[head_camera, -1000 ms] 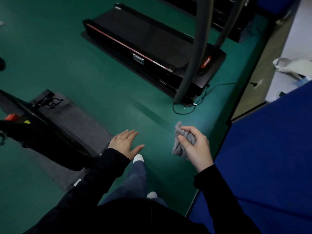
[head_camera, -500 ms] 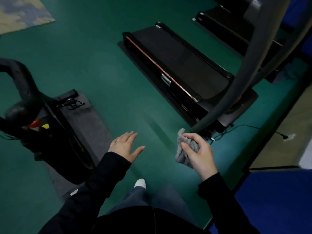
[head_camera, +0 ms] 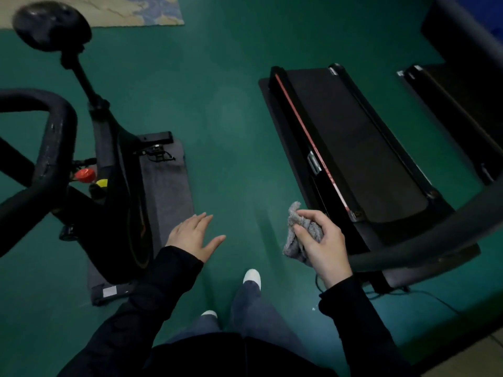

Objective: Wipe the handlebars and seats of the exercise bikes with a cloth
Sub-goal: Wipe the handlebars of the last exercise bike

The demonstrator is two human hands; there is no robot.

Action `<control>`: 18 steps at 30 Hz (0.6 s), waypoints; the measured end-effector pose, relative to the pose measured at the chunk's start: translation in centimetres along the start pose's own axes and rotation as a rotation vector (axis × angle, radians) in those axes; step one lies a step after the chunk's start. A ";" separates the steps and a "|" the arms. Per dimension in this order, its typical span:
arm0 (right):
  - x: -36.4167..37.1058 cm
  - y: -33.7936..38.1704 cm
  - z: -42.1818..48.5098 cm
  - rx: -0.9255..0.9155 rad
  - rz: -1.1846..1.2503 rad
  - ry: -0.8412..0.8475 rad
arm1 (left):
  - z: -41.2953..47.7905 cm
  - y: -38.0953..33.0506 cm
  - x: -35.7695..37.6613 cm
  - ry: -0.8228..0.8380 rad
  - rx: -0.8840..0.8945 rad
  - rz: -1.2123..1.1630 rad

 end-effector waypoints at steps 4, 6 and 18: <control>-2.1 0.2 5.2 -0.035 0.003 0.043 | 3.5 -3.1 -1.1 -0.025 -0.037 -0.041; -2.5 0.2 7.6 -0.034 0.002 0.072 | 5.1 -4.0 -1.7 -0.045 -0.064 -0.057; 4.2 3.6 18.4 -0.088 -0.037 0.328 | 10.5 -0.1 -5.1 -0.094 -0.287 -0.131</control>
Point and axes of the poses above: each hand's wrist, its own z-axis towards the middle knuckle, its own x-axis out of the palm, y = z × x, the point moved 8 cm from there along z, towards the middle knuckle, and after that the axes turned 5 degrees about z, right-handed, at the moved point
